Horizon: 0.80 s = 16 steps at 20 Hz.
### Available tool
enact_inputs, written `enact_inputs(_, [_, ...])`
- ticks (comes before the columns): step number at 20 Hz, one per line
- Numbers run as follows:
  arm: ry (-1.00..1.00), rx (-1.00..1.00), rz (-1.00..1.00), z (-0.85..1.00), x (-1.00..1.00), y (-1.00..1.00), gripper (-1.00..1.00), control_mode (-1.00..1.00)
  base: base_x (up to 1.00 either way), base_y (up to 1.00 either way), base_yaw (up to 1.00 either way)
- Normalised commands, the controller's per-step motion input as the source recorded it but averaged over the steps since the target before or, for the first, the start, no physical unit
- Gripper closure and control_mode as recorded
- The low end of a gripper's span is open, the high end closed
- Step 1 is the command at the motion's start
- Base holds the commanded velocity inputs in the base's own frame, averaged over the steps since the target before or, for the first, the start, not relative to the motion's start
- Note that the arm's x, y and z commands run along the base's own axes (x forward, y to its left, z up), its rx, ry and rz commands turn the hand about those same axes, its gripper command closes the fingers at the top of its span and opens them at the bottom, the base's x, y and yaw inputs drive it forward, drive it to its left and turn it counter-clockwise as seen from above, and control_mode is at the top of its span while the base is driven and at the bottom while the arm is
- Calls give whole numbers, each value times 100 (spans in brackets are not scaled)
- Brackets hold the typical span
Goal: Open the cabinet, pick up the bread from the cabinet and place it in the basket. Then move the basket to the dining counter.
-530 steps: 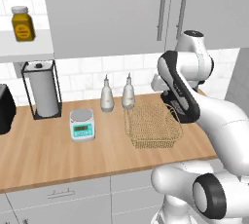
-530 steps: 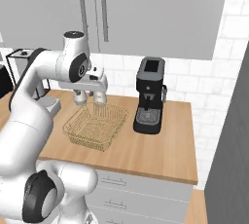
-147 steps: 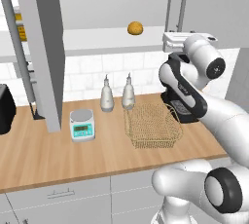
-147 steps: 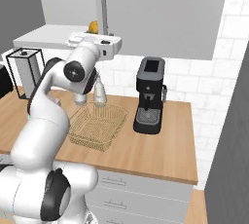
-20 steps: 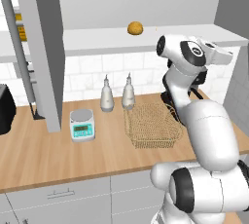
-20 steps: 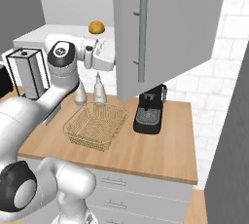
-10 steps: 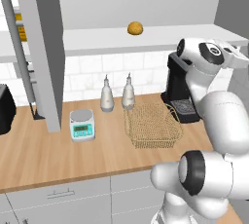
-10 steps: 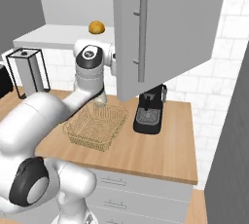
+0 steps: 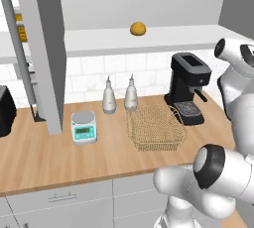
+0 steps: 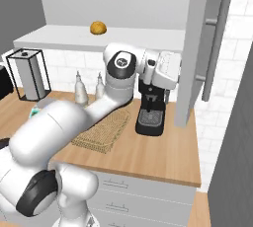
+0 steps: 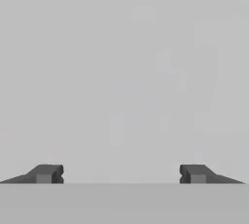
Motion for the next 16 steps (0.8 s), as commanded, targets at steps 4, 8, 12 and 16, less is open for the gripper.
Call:
enact_inputs(4, [6, 5, -2, 0, -49, -100, -100, -100, 0, 0, 0])
enact_inputs(8, [6, 4, -2, 0, -35, -98, -100, -100, 0, 0, 0])
enact_inputs(12, [5, 2, -2, 0, -16, -89, -100, -100, 0, 0, 0])
enact_inputs(16, [2, 0, -1, 0, 0, -25, -100, -100, 0, 0, 0])
